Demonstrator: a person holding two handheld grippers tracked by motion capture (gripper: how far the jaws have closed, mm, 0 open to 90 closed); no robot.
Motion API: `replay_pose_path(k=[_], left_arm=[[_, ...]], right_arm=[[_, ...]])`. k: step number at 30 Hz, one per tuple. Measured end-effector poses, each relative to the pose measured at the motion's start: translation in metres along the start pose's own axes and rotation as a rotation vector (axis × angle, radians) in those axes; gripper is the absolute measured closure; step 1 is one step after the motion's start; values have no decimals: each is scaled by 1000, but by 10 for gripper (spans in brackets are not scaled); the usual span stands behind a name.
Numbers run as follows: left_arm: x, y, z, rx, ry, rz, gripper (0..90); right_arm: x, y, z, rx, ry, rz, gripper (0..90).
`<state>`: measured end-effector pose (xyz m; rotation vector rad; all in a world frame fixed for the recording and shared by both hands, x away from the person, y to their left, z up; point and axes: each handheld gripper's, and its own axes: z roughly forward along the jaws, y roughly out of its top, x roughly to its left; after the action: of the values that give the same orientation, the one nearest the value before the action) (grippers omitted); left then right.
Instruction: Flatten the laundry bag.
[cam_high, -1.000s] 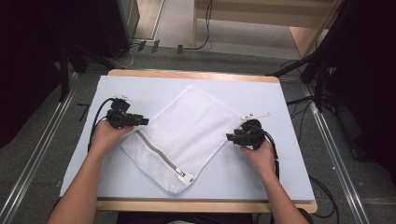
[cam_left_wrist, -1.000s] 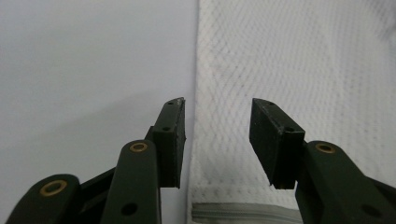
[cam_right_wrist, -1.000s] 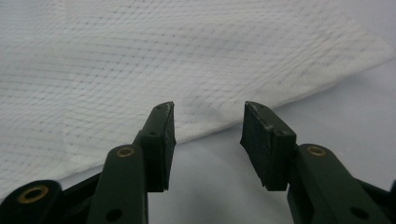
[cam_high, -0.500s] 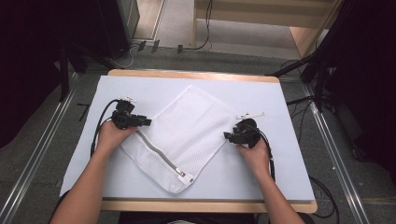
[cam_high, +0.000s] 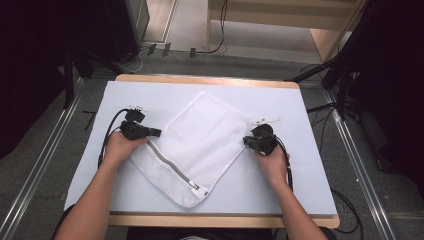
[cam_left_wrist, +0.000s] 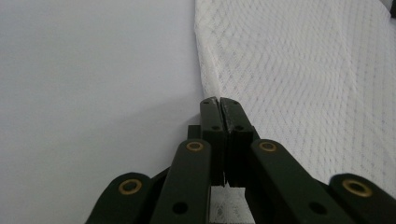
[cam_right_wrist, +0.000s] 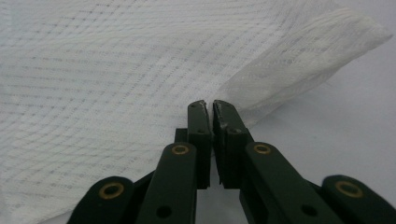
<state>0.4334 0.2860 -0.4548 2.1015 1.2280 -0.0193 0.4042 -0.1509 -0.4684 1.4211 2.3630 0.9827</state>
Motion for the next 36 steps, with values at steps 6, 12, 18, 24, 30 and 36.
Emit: replay_pose_path(k=[6, 12, 18, 24, 30, 36], left_arm=[[1, 1, -7, -41, -47, -36, 900], [-1, -1, -13, -59, -50, -44, 900], [-6, -6, -16, -55, -40, -40, 900], [-10, -15, -20, -61, -28, -46, 900], [-16, -27, -27, -74, -24, -53, 900], [-23, -38, -33, -81, -24, -60, 900]], right_arm=[[0, 4, 2, 1, -16, -12, 900], [-6, 9, 3, -1, 0, 3, 900], [-13, 17, 4, -11, 8, 13, 900], [-22, 27, 11, -7, 22, 24, 900], [-26, 42, 20, -5, 44, 26, 900], [-25, 58, 31, -14, 51, 15, 900]])
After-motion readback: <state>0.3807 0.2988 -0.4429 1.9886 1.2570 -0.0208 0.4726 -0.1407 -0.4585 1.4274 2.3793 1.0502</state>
